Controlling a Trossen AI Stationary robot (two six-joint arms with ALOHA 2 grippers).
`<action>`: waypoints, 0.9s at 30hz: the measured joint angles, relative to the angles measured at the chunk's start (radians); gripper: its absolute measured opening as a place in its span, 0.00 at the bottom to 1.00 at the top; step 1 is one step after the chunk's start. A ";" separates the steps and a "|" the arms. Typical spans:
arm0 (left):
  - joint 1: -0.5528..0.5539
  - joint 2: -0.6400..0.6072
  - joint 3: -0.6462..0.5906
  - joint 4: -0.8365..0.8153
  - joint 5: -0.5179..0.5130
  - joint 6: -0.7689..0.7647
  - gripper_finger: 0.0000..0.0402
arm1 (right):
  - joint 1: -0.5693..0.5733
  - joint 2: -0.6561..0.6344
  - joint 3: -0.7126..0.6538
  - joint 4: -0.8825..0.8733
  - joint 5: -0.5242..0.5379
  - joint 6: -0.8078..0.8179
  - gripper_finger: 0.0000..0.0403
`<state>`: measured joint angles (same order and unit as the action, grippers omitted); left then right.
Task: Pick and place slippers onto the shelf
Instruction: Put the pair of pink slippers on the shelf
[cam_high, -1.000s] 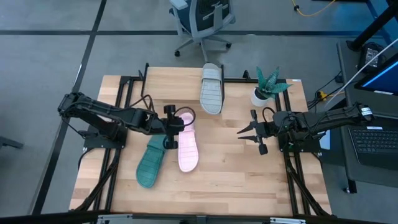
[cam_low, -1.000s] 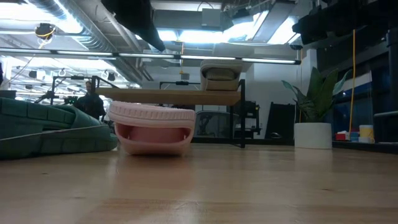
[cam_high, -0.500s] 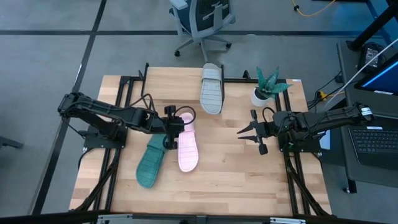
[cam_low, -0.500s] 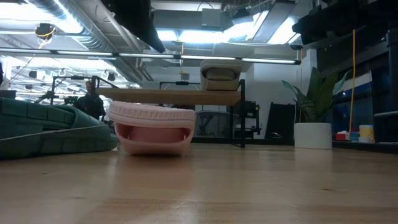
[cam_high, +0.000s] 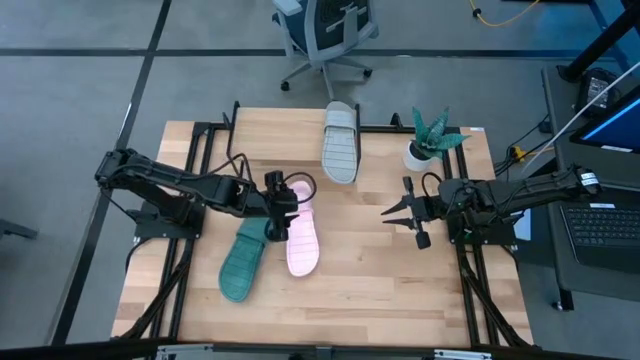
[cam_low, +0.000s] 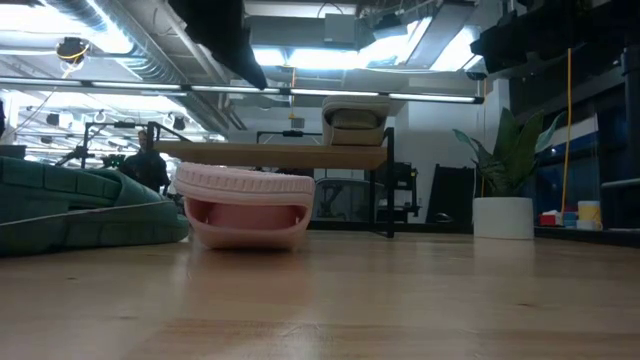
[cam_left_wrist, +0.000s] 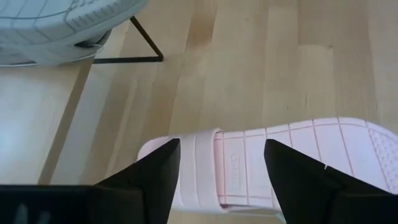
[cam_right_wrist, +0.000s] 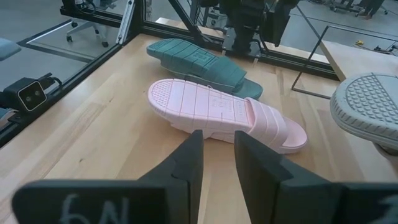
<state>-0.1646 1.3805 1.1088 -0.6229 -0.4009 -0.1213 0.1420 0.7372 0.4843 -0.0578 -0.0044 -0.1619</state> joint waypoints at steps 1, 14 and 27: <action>0.000 0.004 0.000 0.000 0.000 0.000 0.56 | 0.000 0.000 0.000 0.000 0.000 0.000 0.23; 0.003 0.068 0.000 0.004 -0.072 -0.006 0.57 | 0.000 0.000 0.000 -0.029 0.000 0.004 0.23; 0.035 0.193 0.000 0.003 -0.115 -0.049 0.57 | 0.000 0.000 0.000 -0.029 0.000 0.003 0.23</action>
<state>-0.1291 1.5733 1.1088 -0.6201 -0.5161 -0.1703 0.1417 0.7372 0.4839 -0.0872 -0.0040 -0.1592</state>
